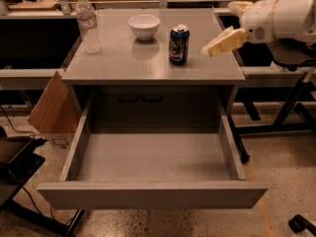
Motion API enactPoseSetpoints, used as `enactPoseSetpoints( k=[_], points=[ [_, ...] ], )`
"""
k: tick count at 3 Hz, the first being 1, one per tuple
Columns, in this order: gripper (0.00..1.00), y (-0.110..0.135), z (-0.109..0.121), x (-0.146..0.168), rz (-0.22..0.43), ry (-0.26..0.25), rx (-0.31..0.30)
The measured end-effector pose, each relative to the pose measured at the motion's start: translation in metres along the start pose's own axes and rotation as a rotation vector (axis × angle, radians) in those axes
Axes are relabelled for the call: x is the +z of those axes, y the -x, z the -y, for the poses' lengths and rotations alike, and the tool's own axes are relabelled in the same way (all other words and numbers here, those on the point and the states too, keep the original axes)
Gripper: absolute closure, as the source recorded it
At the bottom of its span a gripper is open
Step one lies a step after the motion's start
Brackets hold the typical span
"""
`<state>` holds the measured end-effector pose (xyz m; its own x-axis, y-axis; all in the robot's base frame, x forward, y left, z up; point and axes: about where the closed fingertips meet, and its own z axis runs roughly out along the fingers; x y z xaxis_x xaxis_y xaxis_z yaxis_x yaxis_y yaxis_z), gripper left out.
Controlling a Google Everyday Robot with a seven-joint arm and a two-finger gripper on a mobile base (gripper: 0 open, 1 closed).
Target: Place pepsi can into top drawer
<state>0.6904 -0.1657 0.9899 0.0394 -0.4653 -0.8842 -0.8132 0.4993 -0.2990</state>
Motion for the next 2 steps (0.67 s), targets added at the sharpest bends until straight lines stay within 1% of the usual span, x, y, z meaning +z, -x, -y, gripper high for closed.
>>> enactPoseSetpoints(
  k=[1,2],
  points=[
    [0.00,-0.002,0.015,0.039,0.088,-0.008,0.065],
    [0.00,-0.005,0.029,0.075,0.145,-0.021,0.138]
  ],
)
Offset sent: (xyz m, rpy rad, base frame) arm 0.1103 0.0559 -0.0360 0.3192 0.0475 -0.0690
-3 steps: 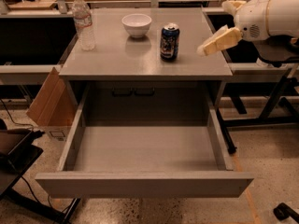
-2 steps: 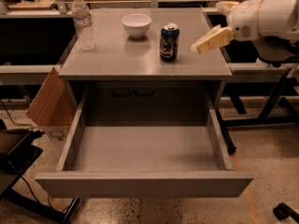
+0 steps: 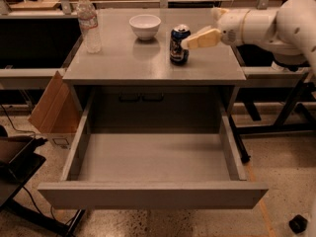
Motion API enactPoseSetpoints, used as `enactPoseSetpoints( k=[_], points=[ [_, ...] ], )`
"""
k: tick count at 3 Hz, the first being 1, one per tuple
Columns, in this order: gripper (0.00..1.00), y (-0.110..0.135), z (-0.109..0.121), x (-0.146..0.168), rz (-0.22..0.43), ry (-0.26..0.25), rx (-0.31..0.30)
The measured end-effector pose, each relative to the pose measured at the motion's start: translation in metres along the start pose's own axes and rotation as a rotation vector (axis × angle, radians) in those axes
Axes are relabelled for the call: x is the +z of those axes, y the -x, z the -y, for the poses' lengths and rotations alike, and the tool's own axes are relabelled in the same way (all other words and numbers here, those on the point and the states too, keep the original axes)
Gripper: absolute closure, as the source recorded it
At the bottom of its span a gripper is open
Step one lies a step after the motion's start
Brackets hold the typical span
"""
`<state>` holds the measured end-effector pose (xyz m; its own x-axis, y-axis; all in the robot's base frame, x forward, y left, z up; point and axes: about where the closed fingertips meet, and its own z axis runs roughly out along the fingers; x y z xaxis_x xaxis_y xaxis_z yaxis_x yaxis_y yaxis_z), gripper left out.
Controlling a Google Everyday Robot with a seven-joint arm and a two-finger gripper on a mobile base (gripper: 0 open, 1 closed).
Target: Place pepsi can into top drawer
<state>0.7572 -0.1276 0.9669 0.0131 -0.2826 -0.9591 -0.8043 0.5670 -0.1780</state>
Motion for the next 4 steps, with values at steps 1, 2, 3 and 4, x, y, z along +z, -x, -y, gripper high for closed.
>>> enactPoseSetpoints(
  k=[1,2,3,4],
  points=[
    [0.00,-0.016,0.004,0.034,0.015,-0.008,0.070],
    [0.00,-0.032,-0.005,0.058,0.027,0.019,0.099],
    [0.26,-0.044,-0.015,0.091,0.069,0.067,0.123],
    [0.49,-0.046,-0.018,0.107,0.103,0.091,0.131]
  ],
)
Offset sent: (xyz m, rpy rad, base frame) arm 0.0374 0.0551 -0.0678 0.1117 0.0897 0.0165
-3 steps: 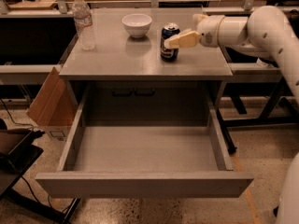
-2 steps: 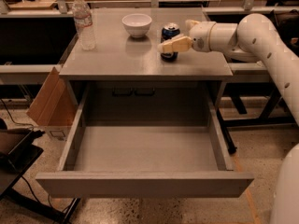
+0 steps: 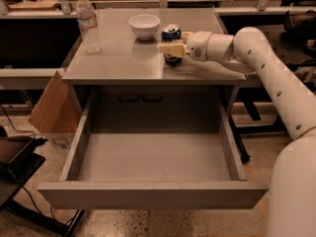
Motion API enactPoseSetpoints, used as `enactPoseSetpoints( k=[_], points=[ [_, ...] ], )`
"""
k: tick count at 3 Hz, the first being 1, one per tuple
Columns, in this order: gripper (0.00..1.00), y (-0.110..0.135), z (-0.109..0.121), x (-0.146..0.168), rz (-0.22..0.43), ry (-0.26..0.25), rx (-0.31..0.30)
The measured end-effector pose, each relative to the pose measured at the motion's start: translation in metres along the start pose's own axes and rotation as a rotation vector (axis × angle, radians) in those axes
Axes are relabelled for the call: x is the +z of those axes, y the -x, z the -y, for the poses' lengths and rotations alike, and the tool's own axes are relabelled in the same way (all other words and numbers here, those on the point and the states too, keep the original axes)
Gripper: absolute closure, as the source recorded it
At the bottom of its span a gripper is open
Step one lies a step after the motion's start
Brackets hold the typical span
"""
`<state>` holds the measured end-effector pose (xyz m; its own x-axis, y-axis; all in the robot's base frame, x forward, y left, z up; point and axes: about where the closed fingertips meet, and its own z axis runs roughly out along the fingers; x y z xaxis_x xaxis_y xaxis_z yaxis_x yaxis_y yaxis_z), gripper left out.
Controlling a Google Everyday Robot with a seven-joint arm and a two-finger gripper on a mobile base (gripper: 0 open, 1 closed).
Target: Place pepsi can into top drawer
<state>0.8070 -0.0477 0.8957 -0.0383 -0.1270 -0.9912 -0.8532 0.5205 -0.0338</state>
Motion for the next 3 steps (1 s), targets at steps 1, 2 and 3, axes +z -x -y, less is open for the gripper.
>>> enactPoseSetpoints(
  k=[1,2,3],
  points=[
    [0.72,0.000,-0.002,0.002,-0.001,0.003,0.001],
    [0.96,-0.001,-0.003,0.006,-0.001,0.009,0.001],
    [1.00,0.007,-0.013,0.009,-0.004,0.030,-0.012]
  ],
)
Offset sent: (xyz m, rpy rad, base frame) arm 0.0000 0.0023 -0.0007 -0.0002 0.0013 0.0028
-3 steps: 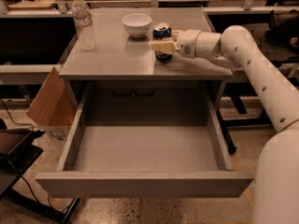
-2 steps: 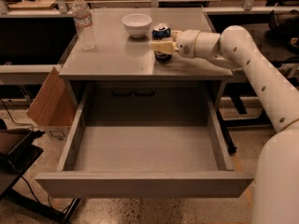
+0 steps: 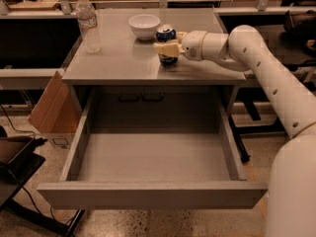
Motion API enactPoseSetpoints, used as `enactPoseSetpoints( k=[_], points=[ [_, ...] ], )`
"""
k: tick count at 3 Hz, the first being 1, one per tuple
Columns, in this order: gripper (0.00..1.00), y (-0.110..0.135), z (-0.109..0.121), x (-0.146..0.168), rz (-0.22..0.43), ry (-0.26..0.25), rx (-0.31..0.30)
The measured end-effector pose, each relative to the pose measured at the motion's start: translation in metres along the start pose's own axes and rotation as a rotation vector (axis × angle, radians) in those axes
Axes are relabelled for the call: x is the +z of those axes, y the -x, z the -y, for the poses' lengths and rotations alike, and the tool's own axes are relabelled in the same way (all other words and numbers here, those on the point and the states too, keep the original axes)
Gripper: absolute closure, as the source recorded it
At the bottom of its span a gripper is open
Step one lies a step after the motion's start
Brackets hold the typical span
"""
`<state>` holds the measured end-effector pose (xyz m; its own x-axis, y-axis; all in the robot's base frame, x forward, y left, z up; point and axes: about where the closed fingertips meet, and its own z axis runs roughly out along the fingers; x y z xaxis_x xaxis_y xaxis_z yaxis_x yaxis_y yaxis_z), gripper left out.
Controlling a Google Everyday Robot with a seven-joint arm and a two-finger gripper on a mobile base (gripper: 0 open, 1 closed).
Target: Place pepsi can into top drawer
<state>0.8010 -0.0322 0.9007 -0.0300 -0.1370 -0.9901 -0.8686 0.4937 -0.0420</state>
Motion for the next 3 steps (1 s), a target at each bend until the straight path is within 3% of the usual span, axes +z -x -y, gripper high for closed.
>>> enactPoseSetpoints(
  k=[1,2,3],
  points=[
    [1.00,0.022,-0.029,0.001,0.000,0.034,-0.037],
    [1.00,0.051,-0.076,-0.015,-0.007,0.054,-0.095],
    [1.00,0.052,-0.106,-0.034,-0.025,0.061,-0.106]
  ],
)
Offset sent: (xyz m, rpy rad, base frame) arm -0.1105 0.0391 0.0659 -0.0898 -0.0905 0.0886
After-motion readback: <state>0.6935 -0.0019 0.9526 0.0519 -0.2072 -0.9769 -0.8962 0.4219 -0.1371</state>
